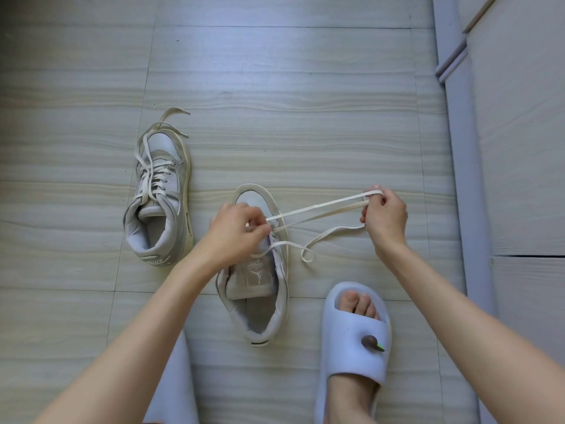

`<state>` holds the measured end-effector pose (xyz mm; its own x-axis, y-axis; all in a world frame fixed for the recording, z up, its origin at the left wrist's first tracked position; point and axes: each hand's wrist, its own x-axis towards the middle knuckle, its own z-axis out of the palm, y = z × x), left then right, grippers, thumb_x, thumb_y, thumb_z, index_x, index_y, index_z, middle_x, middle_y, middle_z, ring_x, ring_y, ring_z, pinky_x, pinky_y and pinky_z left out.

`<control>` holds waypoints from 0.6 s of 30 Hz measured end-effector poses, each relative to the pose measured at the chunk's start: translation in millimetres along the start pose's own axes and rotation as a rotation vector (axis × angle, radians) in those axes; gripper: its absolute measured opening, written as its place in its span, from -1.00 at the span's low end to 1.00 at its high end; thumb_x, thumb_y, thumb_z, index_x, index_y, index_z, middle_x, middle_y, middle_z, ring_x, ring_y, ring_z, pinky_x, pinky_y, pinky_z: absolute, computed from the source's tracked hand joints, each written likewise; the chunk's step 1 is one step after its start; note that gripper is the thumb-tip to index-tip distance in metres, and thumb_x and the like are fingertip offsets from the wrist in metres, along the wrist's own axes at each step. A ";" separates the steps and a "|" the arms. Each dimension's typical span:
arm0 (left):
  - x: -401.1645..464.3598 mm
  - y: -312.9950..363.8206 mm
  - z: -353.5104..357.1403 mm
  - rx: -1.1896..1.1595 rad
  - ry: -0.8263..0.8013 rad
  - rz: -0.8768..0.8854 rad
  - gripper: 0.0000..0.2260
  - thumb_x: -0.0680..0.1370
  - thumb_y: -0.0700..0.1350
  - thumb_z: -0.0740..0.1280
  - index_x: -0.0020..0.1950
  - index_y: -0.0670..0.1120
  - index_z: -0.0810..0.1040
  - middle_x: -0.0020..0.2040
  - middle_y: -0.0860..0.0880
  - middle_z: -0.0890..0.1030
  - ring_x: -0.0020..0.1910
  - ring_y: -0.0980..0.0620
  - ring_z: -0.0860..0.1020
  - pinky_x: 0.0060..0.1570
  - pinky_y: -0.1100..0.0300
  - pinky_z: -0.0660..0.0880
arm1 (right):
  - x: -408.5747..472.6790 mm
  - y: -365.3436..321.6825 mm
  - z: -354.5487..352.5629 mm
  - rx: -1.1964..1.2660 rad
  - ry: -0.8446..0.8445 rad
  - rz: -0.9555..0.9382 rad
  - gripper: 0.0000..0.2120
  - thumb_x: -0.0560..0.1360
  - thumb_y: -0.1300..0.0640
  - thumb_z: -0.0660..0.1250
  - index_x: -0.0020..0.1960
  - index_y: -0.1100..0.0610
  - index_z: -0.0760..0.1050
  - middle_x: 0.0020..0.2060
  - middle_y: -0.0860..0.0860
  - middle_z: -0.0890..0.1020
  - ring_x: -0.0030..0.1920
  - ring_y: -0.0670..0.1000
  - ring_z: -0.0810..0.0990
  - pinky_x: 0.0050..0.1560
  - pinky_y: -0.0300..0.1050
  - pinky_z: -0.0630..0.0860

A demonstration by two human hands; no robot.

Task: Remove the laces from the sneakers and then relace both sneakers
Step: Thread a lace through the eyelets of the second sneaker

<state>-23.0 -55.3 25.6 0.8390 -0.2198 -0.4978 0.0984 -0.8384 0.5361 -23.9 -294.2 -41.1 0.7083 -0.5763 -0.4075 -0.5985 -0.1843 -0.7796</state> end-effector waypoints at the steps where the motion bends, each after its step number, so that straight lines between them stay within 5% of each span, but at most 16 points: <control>1: -5.3 0.8 -4.1 -0.138 0.007 0.017 -0.86 0.56 -0.07 0.28 -0.12 -0.10 0.55 -0.07 0.01 0.59 0.06 -0.01 0.45 0.06 0.11 0.34 | -1.7 0.9 1.5 -0.019 -0.010 -0.013 -0.74 0.62 0.07 0.10 -0.11 0.12 0.50 -0.47 -0.02 0.48 -0.48 -0.05 0.46 -0.38 -0.20 0.39; 4: -23.2 8.3 -11.4 -0.671 0.016 0.068 -0.86 0.60 -0.15 0.21 -0.09 -0.18 0.50 -0.04 0.01 0.66 0.06 0.06 0.58 0.10 0.20 0.46 | -5.3 2.4 4.8 -0.035 -0.047 0.000 -0.78 0.60 0.16 0.11 -0.07 0.12 0.53 -0.38 -0.05 0.52 -0.44 -0.08 0.48 -0.43 -0.29 0.41; 7: -29.1 8.5 -10.4 -1.038 0.120 0.054 -0.83 0.62 -0.19 0.13 -0.15 -0.15 0.41 -0.23 -0.02 0.62 -0.12 0.02 0.62 -0.02 0.18 0.56 | -6.6 4.3 5.4 -0.020 -0.116 0.067 -0.77 0.56 0.27 0.11 -0.06 0.12 0.53 -0.31 -0.06 0.53 -0.46 -0.09 0.46 -0.51 -0.34 0.38; 11: -12.2 -9.7 6.9 -0.395 0.219 -0.156 -0.86 0.63 -0.09 0.12 -0.09 -0.10 0.34 -0.29 0.03 0.50 -0.23 0.06 0.47 -0.28 0.18 0.28 | -7.0 5.2 4.7 0.003 -0.174 0.137 -0.75 0.53 0.32 0.09 -0.04 0.14 0.54 -0.37 0.00 0.47 -0.47 -0.06 0.42 -0.47 -0.25 0.33; 13: -5.4 -20.6 17.6 -0.140 0.166 -0.077 -0.91 0.61 -0.13 0.19 -0.05 -0.13 0.32 -0.21 -0.02 0.46 -0.17 -0.03 0.41 -0.28 0.17 0.17 | -9.8 4.4 5.9 0.000 -0.196 0.144 -0.75 0.52 0.33 0.10 -0.07 0.13 0.53 -0.38 0.01 0.47 -0.48 -0.06 0.42 -0.53 -0.29 0.32; 18: 1.6 -28.8 21.3 0.183 0.079 0.057 -0.81 0.50 -0.11 0.34 0.07 -0.03 0.41 -0.08 0.03 0.37 -0.09 -0.06 0.45 -0.22 0.13 0.29 | -13.0 -0.5 8.1 0.020 -0.224 0.146 -0.72 0.52 0.35 0.08 -0.08 0.12 0.52 -0.37 0.01 0.46 -0.46 -0.06 0.42 -0.58 -0.36 0.32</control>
<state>-35.8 -42.2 -5.2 0.8803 -0.2361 -0.4115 -0.0434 -0.9038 0.4257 -29.8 -280.2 -39.2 0.6817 -0.4042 -0.6098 -0.6944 -0.0951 -0.7133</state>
